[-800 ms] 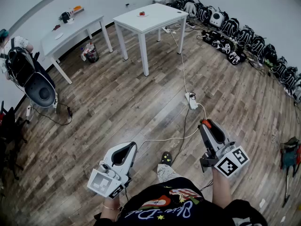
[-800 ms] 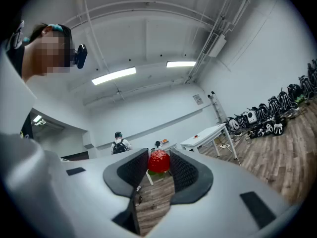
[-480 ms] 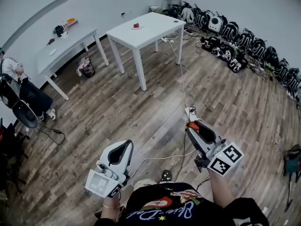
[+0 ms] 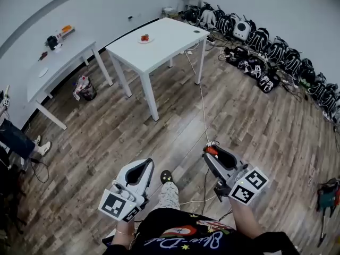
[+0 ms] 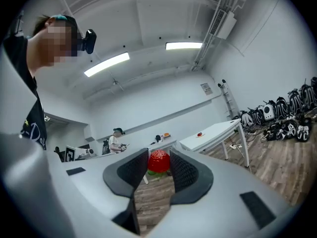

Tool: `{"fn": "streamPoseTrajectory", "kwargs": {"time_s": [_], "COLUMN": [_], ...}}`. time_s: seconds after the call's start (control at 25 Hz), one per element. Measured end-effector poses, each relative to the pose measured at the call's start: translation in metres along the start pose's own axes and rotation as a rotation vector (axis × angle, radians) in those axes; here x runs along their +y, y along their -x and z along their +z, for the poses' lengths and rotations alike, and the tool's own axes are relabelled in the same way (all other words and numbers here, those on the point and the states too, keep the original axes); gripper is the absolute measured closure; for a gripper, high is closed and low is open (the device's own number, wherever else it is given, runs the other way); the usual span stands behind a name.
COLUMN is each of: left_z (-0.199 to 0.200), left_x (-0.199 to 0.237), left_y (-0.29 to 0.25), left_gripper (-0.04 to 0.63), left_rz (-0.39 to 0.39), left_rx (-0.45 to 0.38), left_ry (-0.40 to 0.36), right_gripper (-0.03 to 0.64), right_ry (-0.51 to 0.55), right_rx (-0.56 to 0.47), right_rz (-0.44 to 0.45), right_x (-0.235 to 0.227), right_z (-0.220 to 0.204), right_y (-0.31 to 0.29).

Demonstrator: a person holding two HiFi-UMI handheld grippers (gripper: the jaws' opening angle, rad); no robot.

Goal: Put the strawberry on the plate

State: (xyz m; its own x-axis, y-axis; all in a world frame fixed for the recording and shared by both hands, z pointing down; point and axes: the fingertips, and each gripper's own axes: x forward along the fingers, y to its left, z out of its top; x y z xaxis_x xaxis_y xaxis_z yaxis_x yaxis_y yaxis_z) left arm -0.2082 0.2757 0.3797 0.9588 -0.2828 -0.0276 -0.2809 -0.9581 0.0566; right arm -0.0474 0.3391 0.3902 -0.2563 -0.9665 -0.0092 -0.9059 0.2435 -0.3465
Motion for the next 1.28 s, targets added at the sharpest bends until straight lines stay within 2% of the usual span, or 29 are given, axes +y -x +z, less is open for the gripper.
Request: {"fn": "streamPoseTrajectory", "kwargs": {"time_s": [0.2, 0.32, 0.52, 0.68, 0.8, 1.0, 1.28], "left_z": [0.021, 0.035, 0.022, 0.012, 0.016, 0.036, 0.02], "left_x": [0.094, 0.151, 0.231, 0.285, 0.327, 0.385, 0.485], "left_y": [-0.103, -0.155, -0.237, -0.316, -0.38, -0.479, -0.547], "left_gripper": [0.595, 0.597, 0.597, 0.596, 0.595, 0.596, 0.595], "left_rz": [-0.069, -0.086, -0.075, -0.077, -0.038, 0.023, 0.136], "left_rx": [-0.013, -0.032, 0.001, 0.025, 0.045, -0.018, -0.007], "left_ry": [-0.058, -0.066, -0.037, -0.069, -0.106, -0.09, -0.036], "right_gripper": [0.472, 0.472, 0.472, 0.472, 0.472, 0.472, 0.472], "right_ry": [0.021, 0.02, -0.01, -0.023, -0.014, 0.021, 0.113], "right_rx": [-0.017, -0.033, -0.012, -0.013, 0.003, 0.048, 0.127], "right_rz": [-0.027, -0.044, -0.041, -0.02, 0.027, 0.152, 0.304], "right_x": [-0.086, -0.129, -0.206, -0.287, -0.345, -0.425, -0.491], "right_z": [0.049, 0.075, 0.088, 0.108, 0.131, 0.179, 0.202], "right_y": [-0.108, -0.164, -0.246, -0.307, -0.359, -0.442, -0.58]}}
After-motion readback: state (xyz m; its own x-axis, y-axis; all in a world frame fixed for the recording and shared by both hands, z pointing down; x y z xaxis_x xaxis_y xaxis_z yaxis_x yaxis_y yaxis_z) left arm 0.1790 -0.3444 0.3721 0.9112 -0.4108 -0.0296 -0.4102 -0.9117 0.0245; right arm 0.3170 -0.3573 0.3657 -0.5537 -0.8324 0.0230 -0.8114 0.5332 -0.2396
